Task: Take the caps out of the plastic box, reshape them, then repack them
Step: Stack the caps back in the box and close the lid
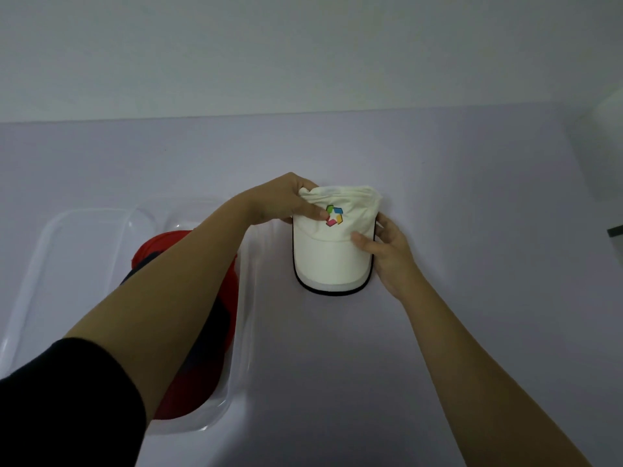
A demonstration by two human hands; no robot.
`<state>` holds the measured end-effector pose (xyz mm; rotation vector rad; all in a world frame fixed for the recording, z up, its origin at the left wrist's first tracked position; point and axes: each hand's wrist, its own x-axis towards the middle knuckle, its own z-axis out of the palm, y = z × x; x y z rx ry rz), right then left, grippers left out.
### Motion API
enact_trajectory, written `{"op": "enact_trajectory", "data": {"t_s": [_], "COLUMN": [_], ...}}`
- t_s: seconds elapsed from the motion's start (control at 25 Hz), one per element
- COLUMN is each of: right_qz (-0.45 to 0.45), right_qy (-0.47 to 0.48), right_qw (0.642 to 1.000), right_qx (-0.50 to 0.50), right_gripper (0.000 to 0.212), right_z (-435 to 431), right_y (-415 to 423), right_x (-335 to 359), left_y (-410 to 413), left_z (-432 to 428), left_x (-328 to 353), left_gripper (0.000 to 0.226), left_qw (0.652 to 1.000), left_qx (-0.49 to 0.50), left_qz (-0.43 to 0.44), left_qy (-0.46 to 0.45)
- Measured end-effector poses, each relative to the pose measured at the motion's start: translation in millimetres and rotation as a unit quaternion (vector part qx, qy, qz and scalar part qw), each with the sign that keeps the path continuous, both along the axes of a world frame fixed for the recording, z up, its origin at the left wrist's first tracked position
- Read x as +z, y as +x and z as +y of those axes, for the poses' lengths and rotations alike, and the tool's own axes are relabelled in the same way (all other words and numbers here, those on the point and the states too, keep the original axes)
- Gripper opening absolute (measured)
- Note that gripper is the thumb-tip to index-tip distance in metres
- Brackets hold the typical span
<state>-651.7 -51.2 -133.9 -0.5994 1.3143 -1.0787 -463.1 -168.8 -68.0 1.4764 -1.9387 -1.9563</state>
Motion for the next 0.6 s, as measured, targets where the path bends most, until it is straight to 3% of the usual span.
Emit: {"op": "enact_trajectory", "data": {"t_s": [0.12, 0.28, 0.4, 0.48, 0.6], "right_qz": [-0.089, -0.121, -0.141, -0.151, -0.139], "right_qy": [-0.005, -0.064, -0.125, -0.143, -0.145], "right_qw": [0.996, 0.990, 0.982, 0.978, 0.980], "right_qx": [-0.025, -0.040, -0.023, -0.008, 0.010], "right_gripper": [0.054, 0.043, 0.040, 0.040, 0.039], "right_z": [8, 13, 13, 12, 7], "right_y": [4, 22, 52, 78, 115], "right_x": [21, 55, 80, 94, 108], "left_y": [9, 35, 73, 104, 146], "left_z": [6, 18, 23, 29, 35], "left_x": [23, 52, 66, 76, 87], "left_gripper": [0.029, 0.037, 0.058, 0.059, 0.057], "left_qw": [1.000, 0.996, 0.989, 0.978, 0.976], "left_qx": [-0.004, 0.032, 0.092, 0.100, 0.097], "left_qz": [0.023, 0.069, 0.108, 0.159, 0.183], "left_qy": [-0.019, -0.046, 0.037, 0.088, 0.063]}}
